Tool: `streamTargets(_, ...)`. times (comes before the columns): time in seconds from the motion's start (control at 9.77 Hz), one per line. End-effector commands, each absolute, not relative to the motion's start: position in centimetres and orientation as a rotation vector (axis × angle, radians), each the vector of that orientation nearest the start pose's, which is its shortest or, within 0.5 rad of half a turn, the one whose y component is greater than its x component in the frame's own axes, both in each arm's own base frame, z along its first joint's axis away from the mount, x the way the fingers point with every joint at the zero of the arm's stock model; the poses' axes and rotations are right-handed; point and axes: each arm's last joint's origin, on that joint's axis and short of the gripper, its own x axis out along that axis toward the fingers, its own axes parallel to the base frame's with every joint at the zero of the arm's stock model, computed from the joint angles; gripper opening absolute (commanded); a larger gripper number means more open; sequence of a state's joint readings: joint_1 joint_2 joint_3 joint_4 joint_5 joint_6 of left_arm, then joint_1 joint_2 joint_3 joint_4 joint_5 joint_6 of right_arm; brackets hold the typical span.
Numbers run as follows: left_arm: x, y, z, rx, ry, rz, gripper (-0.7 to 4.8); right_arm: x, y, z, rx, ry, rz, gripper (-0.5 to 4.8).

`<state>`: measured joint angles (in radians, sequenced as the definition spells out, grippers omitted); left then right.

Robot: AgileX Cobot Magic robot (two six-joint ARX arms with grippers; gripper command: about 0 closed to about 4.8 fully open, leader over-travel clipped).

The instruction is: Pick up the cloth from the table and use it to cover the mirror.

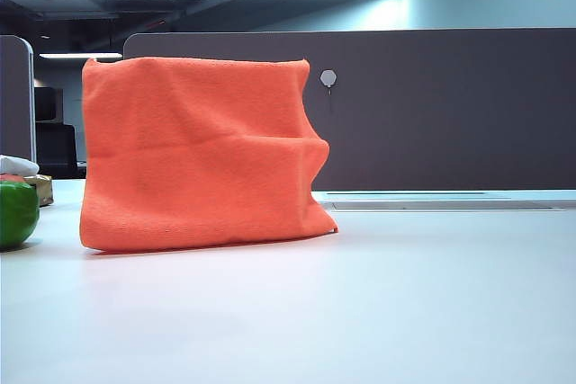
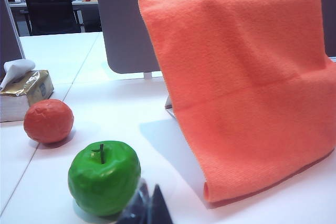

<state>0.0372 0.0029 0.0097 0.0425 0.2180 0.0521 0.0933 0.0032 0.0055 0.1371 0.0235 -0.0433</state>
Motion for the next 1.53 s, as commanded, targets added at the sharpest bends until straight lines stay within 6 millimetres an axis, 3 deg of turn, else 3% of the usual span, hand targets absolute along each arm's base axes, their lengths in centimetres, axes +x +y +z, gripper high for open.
streamTargets(0.1,9.7,-0.1,17.4,0.06,-0.079,-0.105,-0.05,9.6,0.8,18.0,-0.05,-0.159,0.07,-0.05)
streamTargets(0.41,9.7,0.3,17.4,0.056,-0.077,0.001,-0.05,9.5,0.8,18.3,-0.071,-0.198,0.062,-0.05)
streamTargets(1.02,9.6,-0.5,17.8,0.108,-0.125,-0.067,-0.05,9.6,0.7,18.3,-0.109,-0.188,0.01,-0.05)
streamTargets(1.53,9.6,-0.7,17.6,0.099,-0.107,-0.024,-0.05,9.5,0.8,18.6,-0.111,-0.225,0.056,-0.05)
